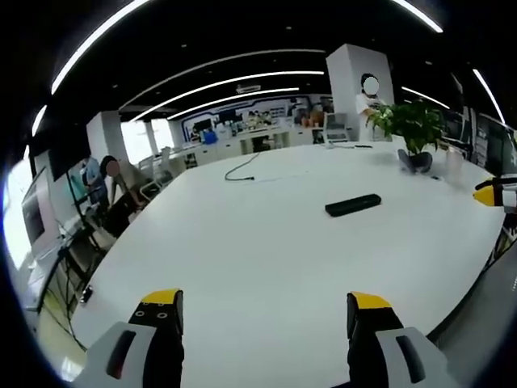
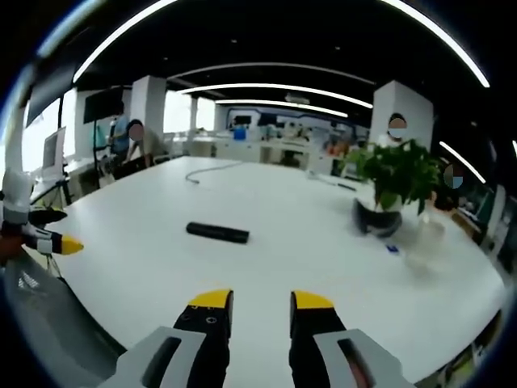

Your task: Press the specified remote control buttons in sequence, fully releasing each button before pressing the next.

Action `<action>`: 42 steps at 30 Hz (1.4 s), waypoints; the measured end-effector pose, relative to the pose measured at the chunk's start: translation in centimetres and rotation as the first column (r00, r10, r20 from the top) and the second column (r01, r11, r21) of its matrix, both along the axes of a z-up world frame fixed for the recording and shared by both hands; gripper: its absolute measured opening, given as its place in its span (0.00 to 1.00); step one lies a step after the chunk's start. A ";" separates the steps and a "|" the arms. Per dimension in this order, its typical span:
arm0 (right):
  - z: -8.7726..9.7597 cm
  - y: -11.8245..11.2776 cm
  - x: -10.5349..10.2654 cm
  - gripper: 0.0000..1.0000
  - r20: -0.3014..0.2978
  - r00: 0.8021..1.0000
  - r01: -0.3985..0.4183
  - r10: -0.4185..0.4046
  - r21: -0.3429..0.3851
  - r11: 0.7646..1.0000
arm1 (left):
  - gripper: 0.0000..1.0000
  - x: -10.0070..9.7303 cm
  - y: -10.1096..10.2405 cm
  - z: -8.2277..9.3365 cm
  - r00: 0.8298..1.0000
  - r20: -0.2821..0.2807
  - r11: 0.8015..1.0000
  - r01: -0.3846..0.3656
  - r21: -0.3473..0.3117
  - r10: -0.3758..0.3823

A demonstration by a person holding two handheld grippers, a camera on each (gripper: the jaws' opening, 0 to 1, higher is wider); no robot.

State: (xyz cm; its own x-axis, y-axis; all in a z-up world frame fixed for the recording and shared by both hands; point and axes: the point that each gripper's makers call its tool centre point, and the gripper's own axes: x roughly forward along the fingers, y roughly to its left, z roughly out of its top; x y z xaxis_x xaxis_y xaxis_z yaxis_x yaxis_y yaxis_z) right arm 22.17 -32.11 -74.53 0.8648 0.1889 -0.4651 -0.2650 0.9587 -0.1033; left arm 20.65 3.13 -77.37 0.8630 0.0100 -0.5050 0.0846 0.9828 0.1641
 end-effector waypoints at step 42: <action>-1.7 0.9 -1.4 0.00 -0.135 0.987 -0.094 0.092 -0.012 0.995 | 0.50 0.9 -1.5 -0.3 0.987 -0.095 0.991 0.124 -0.042 -0.127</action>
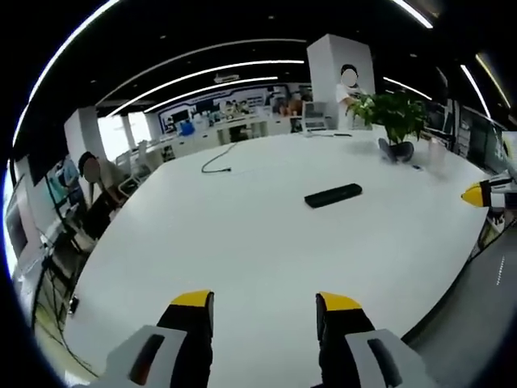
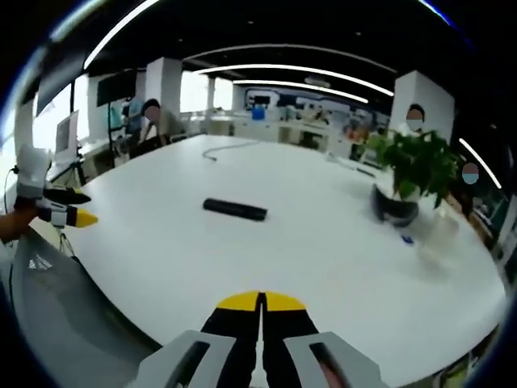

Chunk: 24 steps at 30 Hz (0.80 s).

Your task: Press the specified remote control buttons in sequence, fully releasing each button before pressing the next.

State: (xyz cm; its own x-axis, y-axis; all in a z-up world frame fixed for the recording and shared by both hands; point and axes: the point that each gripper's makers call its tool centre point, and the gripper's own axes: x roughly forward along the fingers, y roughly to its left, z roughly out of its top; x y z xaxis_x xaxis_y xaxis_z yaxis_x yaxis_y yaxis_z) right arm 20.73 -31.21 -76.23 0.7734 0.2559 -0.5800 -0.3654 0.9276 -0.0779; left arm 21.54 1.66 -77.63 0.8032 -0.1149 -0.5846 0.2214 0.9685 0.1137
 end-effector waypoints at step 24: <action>-0.6 0.6 -0.6 0.00 -0.083 0.997 0.011 -0.006 0.070 0.998 | 0.50 7.8 -5.3 2.4 0.968 -0.025 0.968 0.250 0.006 -0.250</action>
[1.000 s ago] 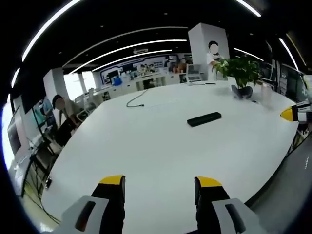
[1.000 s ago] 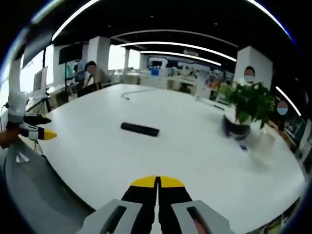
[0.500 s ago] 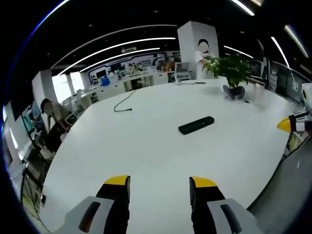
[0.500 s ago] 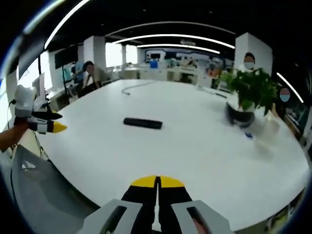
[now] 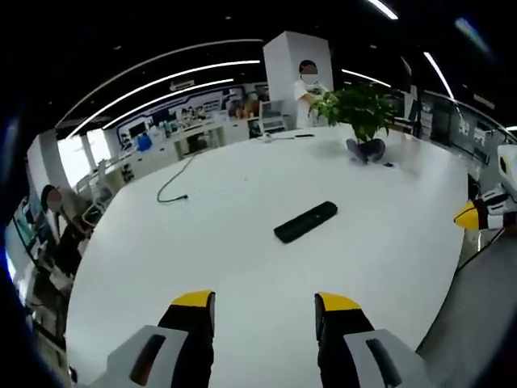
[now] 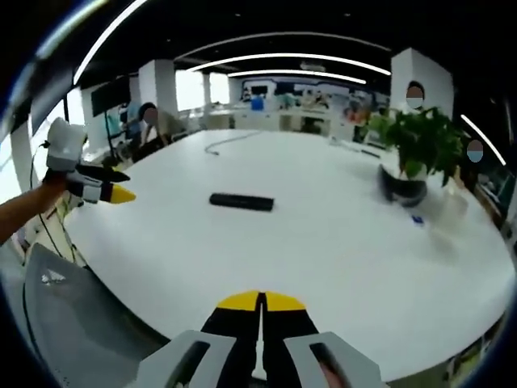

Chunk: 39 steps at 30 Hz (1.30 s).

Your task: Press the specified remote control buttons in sequence, fully releasing each button before pressing the next.

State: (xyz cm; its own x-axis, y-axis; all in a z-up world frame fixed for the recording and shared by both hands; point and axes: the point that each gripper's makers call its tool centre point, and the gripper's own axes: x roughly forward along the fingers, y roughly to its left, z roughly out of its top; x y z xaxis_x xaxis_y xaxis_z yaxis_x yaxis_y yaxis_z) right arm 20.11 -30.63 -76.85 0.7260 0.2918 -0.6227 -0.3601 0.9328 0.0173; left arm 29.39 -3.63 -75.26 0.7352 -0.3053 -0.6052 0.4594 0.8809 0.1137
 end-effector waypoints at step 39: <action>-1.4 0.1 -0.5 0.00 -0.084 0.996 -0.007 0.004 -0.034 0.999 | 0.50 10.5 -10.9 -2.6 0.849 -0.166 0.860 0.511 0.019 -0.501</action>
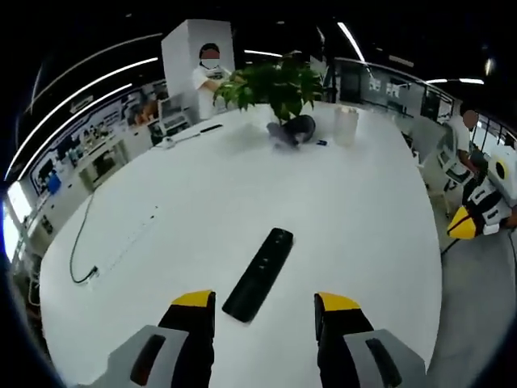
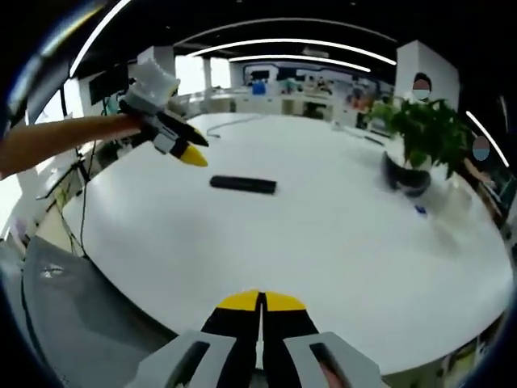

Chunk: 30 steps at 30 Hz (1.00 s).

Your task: Press the specified remote control buttons in sequence, fully releasing each button before pressing the next.

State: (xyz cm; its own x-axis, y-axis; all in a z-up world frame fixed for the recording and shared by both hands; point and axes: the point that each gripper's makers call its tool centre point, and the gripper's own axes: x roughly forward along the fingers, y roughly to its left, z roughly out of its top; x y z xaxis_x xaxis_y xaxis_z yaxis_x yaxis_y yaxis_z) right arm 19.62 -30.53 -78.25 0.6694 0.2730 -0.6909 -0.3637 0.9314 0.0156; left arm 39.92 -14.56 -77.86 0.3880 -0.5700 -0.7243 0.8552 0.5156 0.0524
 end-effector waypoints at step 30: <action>-1.2 -0.9 -0.2 0.00 -0.070 0.997 0.043 -0.045 -0.030 0.999 | 0.42 2.7 0.5 -7.1 0.959 -0.220 0.947 0.229 0.226 -0.179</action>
